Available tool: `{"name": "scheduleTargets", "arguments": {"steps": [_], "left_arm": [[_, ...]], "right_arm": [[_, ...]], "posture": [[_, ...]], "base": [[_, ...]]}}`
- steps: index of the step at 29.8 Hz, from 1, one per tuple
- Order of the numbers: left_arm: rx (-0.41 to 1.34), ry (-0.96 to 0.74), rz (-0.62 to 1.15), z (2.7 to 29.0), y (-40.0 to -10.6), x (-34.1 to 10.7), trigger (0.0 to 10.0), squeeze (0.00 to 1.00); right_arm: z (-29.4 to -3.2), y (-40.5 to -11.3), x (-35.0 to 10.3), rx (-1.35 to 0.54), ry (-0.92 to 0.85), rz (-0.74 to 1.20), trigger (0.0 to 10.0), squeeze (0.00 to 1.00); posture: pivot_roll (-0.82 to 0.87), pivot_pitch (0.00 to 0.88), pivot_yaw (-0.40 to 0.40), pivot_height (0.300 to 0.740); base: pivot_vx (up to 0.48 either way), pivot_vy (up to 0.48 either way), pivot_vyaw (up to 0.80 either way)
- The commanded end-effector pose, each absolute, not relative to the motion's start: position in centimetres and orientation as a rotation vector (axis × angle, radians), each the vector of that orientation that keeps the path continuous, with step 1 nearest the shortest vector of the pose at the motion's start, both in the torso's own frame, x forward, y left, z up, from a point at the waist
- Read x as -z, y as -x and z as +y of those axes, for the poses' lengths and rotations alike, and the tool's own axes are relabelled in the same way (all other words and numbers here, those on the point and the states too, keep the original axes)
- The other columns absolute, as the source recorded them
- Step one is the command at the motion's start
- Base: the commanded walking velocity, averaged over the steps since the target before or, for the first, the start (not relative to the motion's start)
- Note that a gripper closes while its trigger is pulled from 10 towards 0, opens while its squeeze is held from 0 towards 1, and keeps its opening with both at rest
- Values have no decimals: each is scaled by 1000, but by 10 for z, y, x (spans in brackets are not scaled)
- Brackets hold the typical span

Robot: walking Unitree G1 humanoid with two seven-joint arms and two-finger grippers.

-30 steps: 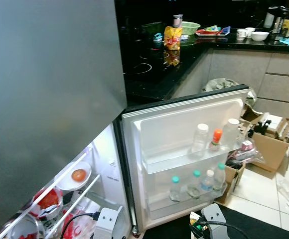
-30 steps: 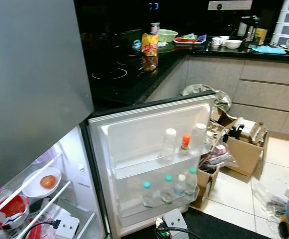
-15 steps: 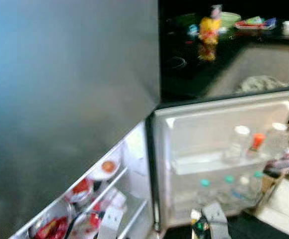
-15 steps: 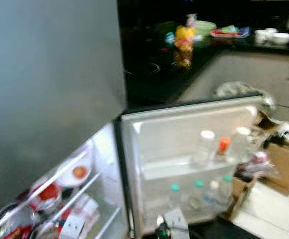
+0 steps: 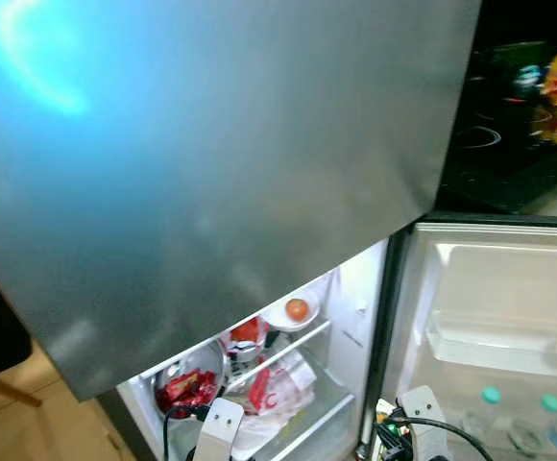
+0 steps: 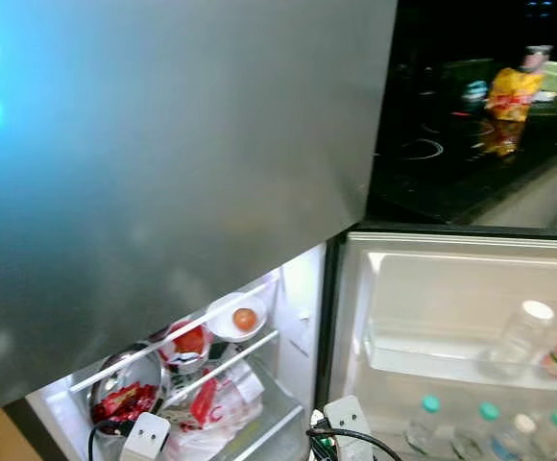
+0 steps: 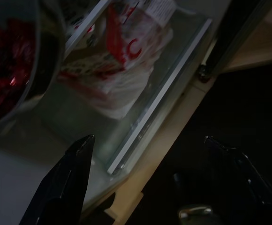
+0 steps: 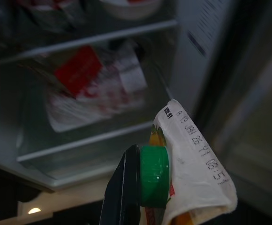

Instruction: Restocking fridge

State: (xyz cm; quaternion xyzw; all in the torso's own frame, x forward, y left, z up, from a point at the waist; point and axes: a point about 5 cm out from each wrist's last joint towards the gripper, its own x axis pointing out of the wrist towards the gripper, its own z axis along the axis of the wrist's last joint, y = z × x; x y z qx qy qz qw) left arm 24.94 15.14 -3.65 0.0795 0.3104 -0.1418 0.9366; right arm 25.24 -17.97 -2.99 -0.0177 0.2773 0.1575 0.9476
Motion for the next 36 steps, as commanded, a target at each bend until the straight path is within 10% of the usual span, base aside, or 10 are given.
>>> {"name": "scheduleTargets", "arguments": {"steps": [1,21,36], "left_arm": [[279,-142,658,152,-246,39,10000,0],[252,-113,657,156,-250,37,10000,0],[267,-200,648,161,-249,37,10000,0]], "right_arm": [[-178,-254,28,-316,27,547,10000,0],[-174,-255,26,-314,-2,513,10000,0],[-165,-262,20,-332,-31,474,10000,0]], "posture": [[-43,72,36,740],[-44,66,38,740],[-42,74,38,740]], "base": [[0,0,0],[0,-463,0],[0,0,0]]}}
